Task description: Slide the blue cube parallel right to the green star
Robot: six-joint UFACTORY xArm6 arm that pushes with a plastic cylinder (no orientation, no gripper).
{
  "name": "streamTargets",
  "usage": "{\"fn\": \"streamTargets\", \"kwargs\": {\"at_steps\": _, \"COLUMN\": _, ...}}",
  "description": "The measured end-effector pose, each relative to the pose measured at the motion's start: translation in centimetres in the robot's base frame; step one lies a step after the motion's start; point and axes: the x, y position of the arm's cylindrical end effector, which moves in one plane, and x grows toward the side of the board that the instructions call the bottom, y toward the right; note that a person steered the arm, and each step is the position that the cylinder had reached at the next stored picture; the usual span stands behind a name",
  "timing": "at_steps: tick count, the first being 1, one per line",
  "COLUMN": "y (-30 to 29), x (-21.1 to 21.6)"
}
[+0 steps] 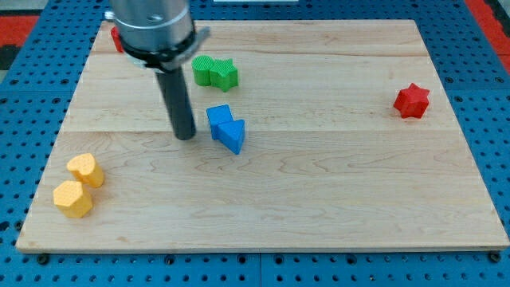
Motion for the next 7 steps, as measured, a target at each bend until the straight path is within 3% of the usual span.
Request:
{"fn": "streamTargets", "kwargs": {"at_steps": 2, "y": 8.2, "x": -4.4}}
{"fn": "streamTargets", "kwargs": {"at_steps": 3, "y": 11.5, "x": -4.4}}
{"fn": "streamTargets", "kwargs": {"at_steps": 5, "y": 14.5, "x": -6.4}}
{"fn": "streamTargets", "kwargs": {"at_steps": 7, "y": 14.3, "x": -14.4}}
